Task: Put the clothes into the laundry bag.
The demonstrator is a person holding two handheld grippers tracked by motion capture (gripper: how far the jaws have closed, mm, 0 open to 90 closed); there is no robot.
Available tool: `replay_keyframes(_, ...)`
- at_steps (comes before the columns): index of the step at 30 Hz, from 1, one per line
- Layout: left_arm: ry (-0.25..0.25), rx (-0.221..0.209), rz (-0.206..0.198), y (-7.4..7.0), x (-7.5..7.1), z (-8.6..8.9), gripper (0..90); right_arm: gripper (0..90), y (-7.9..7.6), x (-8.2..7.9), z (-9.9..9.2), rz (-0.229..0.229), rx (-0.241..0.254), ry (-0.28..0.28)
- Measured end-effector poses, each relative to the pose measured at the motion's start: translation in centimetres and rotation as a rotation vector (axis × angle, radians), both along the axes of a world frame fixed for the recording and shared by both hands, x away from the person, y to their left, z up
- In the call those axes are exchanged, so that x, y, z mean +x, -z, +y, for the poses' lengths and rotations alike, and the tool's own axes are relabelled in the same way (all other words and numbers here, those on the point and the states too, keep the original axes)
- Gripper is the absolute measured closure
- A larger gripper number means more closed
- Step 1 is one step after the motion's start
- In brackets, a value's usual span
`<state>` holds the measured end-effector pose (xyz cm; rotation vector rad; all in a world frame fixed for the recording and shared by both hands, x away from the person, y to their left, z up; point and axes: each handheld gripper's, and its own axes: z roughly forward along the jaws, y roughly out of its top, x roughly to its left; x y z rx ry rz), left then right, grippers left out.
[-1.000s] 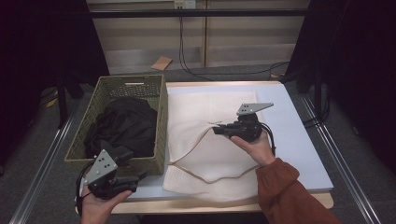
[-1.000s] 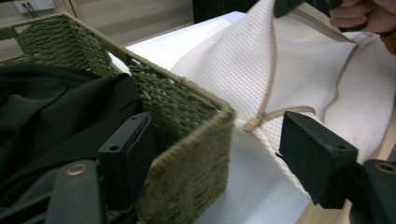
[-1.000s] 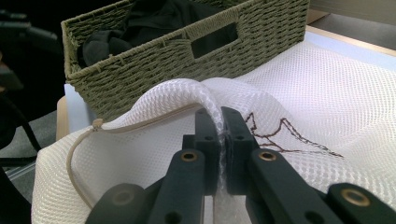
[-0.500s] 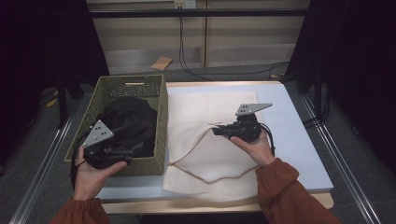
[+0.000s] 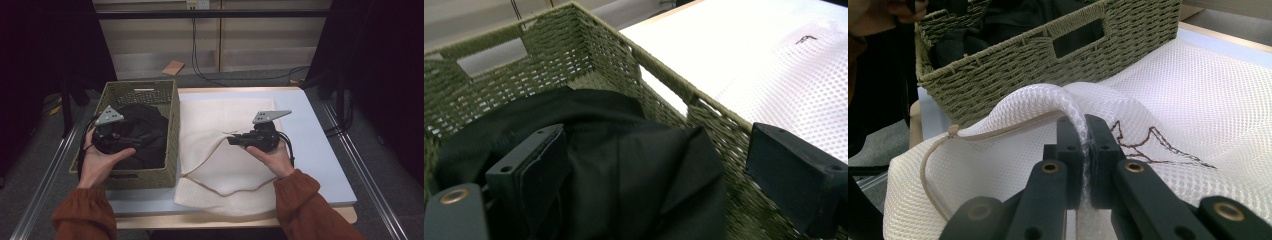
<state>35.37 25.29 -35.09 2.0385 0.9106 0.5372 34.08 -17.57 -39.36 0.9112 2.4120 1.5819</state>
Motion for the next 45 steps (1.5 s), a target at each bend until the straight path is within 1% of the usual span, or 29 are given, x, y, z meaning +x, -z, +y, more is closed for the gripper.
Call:
replay_keyframes(2, -0.003, 0.020, 0.000, -0.4, 0.7, 0.0, 9.9, 86.6, 0.0, 0.0, 0.1, 0.000, -0.002, -0.001)
replay_keyframes(3, -0.004, 0.018, 0.007, -0.5, 1.2, 0.0, 9.4, 86.6, 0.0, 0.0, 0.1, 0.002, -0.003, -0.001)
replay_keyframes(5, -0.011, 0.031, 0.027, -0.4, 2.1, 0.1, 7.0, 86.6, 0.0, 0.0, 0.1, 0.000, -0.003, 0.000)
replay_keyframes(8, -0.025, 0.045, 0.069, 0.6, 3.4, 0.1, 5.0, 86.6, 0.0, 0.0, 0.0, -0.001, -0.002, -0.002)
replay_keyframes(11, -0.029, 0.071, 0.110, 1.9, 4.5, 0.2, 4.5, 86.6, 0.0, 0.0, 0.1, -0.002, -0.006, -0.004)
replay_keyframes(12, -0.036, 0.090, 0.128, 2.3, 4.8, 0.3, 4.2, 86.7, 0.0, 0.0, 0.1, -0.001, -0.007, -0.004)
replay_keyframes(14, -0.047, 0.113, 0.183, 3.4, 5.4, 0.4, 4.2, 86.7, 0.0, 0.0, 0.1, -0.001, -0.006, -0.004)
replay_keyframes(16, -0.035, 0.124, 0.213, 4.1, 5.6, 0.6, 4.0, 86.6, 0.0, 0.0, 0.0, -0.002, -0.005, -0.004)
replay_keyframes(18, -0.030, 0.117, 0.253, 4.7, 5.7, 0.7, 3.9, 86.6, 0.0, 0.0, 0.0, 0.001, -0.005, -0.005)
replay_keyframes(19, -0.017, 0.145, 0.282, 4.9, 5.8, 0.8, 2.9, 86.6, 0.1, 0.0, 0.0, 0.003, -0.007, -0.005)
replay_keyframes(20, -0.027, 0.115, 0.305, 5.2, 5.8, 0.6, 2.8, 86.6, 0.1, 0.0, 0.0, 0.004, -0.007, -0.007)
replay_keyframes(21, -0.001, 0.124, 0.331, 5.2, 5.9, 0.7, 1.9, 86.6, 0.1, 0.1, 0.1, 0.004, -0.009, -0.007)
replay_keyframes(24, 0.029, 0.129, 0.389, 5.4, 6.0, 0.7, 0.4, 86.6, 0.1, 0.0, 0.2, 0.004, -0.012, -0.007)
replay_keyframes(26, 0.031, 0.126, 0.392, 5.6, 6.0, 0.7, 0.4, 86.6, 0.2, 0.0, 0.2, 0.004, -0.013, -0.006)
replay_keyframes(27, 0.038, 0.143, 0.391, 5.7, 6.1, 0.7, 0.1, 86.6, 0.2, 0.0, 0.2, 0.005, -0.012, -0.005)
replay_keyframes(28, 0.024, 0.152, 0.392, 5.9, 6.2, 0.6, 0.1, 86.6, 0.2, 0.0, 0.2, 0.005, -0.012, -0.005)
replay_keyframes(30, 0.009, 0.187, 0.386, 6.5, 6.5, 0.6, 0.0, 86.6, 0.2, 0.0, 0.2, 0.005, -0.012, -0.005)
replay_keyframes(31, 0.006, 0.219, 0.381, 6.7, 6.7, 0.6, 0.0, 86.5, 0.1, 0.0, 0.2, 0.006, -0.013, -0.006)
replay_keyframes(33, -0.025, 0.267, 0.365, 7.0, 6.9, 0.6, 0.0, 86.5, 0.1, 0.0, 0.2, 0.007, -0.014, -0.007)
replay_keyframes(34, -0.022, 0.284, 0.359, 7.0, 7.0, 0.6, 0.0, 86.5, 0.2, 0.0, 0.2, 0.007, -0.015, -0.008)
replay_keyframes(35, -0.045, 0.294, 0.359, 7.2, 7.0, 0.6, 0.0, 86.5, 0.2, 0.0, 0.2, 0.006, -0.015, -0.009)
replay_keyframes(36, -0.058, 0.334, 0.346, 7.4, 7.1, 0.6, 0.0, 86.5, 0.2, 0.0, 0.2, 0.007, -0.015, -0.009)
replay_keyframes(38, -0.069, 0.335, 0.346, 7.7, 7.1, 0.4, 0.0, 86.5, 0.2, 0.0, 0.2, 0.007, -0.016, -0.008)
replay_keyframes(40, -0.049, 0.327, 0.361, 7.8, 7.2, 0.5, 0.0, 86.5, 0.2, -0.1, 0.2, 0.005, -0.019, -0.009)
replay_keyframes(41, -0.046, 0.312, 0.374, 8.0, 7.2, 0.5, 0.0, 86.5, 0.2, -0.1, 0.2, 0.005, -0.019, -0.008)
replay_keyframes(42, -0.023, 0.308, 0.407, 8.1, 7.3, 0.6, 0.3, 86.4, 0.3, -0.1, 0.3, 0.004, -0.019, -0.009)
replay_keyframes(43, -0.002, 0.302, 0.426, 8.2, 7.3, 0.5, 0.3, 86.4, 0.3, -0.1, 0.3, 0.006, -0.022, -0.010)
replay_keyframes(44, 0.028, 0.288, 0.472, 8.2, 7.3, 0.3, 0.3, 86.4, 0.3, -0.1, 0.3, 0.006, -0.021, -0.012)
replay_keyframes(45, 0.052, 0.277, 0.502, 8.1, 7.3, 0.1, 0.3, 86.3, 0.4, 0.0, 0.4, 0.006, -0.023, -0.012)
